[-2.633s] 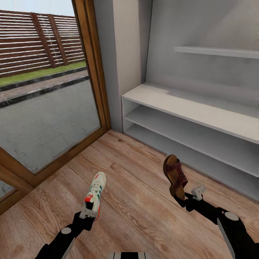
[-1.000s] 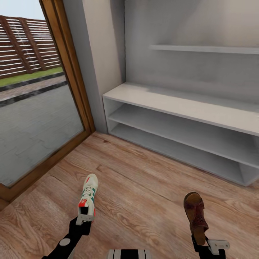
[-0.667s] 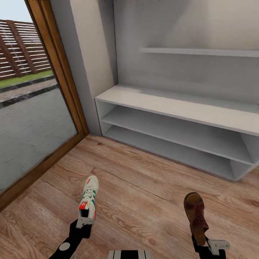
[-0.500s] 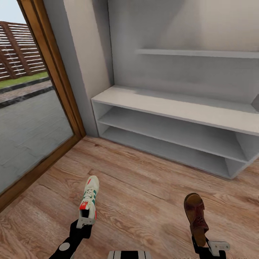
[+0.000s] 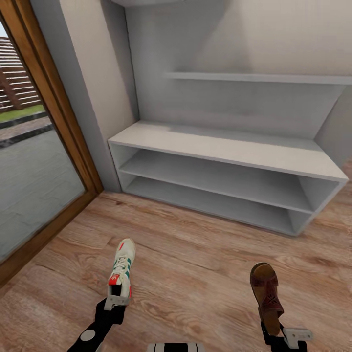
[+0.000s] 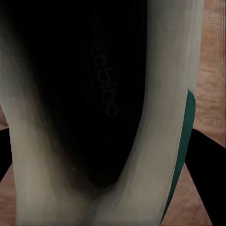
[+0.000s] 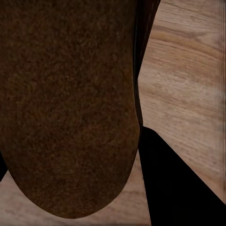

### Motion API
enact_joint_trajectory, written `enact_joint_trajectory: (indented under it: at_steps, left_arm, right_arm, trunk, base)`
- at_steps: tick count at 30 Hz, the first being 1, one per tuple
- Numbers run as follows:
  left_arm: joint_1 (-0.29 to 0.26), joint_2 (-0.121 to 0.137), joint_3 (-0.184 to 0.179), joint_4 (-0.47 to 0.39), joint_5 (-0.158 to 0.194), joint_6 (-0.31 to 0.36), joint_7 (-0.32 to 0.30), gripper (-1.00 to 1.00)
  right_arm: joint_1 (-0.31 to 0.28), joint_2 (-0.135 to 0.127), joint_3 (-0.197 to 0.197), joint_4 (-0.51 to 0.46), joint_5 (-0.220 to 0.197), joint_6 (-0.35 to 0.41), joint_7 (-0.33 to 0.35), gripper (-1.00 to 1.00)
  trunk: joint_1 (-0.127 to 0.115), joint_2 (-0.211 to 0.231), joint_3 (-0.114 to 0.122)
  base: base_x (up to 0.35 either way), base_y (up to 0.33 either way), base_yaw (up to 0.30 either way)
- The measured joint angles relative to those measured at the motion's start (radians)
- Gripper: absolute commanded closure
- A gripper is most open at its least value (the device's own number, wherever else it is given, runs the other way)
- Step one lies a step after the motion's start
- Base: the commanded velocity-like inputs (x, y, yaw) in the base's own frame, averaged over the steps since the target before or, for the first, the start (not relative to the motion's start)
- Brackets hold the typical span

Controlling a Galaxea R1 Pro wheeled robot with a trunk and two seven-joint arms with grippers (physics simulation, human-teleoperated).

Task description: Pick up the two gym shoes and the two sandals from the corridor floor and place them onto the hallstand (shoe rack) in the corridor, making sure they are on the rack and not on the floor. Arrange them so the two gym shoes are next to each other and the two sandals are next to each other.

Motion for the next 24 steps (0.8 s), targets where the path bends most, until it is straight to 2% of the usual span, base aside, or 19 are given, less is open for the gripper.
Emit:
enact_joint_trajectory:
  at_steps: [5,13,24]
  left_arm:
    - [0.000,0.000,0.000,0.000,0.000,0.000,0.000,1.00]
    - [0.000,-0.006,-0.001,0.000,-0.001,0.000,0.001,1.00]
    - [0.000,-0.008,0.000,0.000,-0.002,0.000,0.008,1.00]
  right_arm:
    - [0.000,0.000,0.000,0.000,0.000,0.000,0.000,1.00]
    - [0.000,0.000,0.000,0.000,0.000,0.000,-0.001,1.00]
    - [0.000,0.000,0.000,-0.003,0.001,0.001,0.000,1.00]
  trunk:
    - [0.000,0.000,0.007]
    - [0.000,0.000,0.018]
    - [0.000,0.000,0.019]
  base:
    - [0.000,-0.079,-0.191]
    - [0.014,-0.254,-0.175]
    - [0.077,-0.271,-0.011]
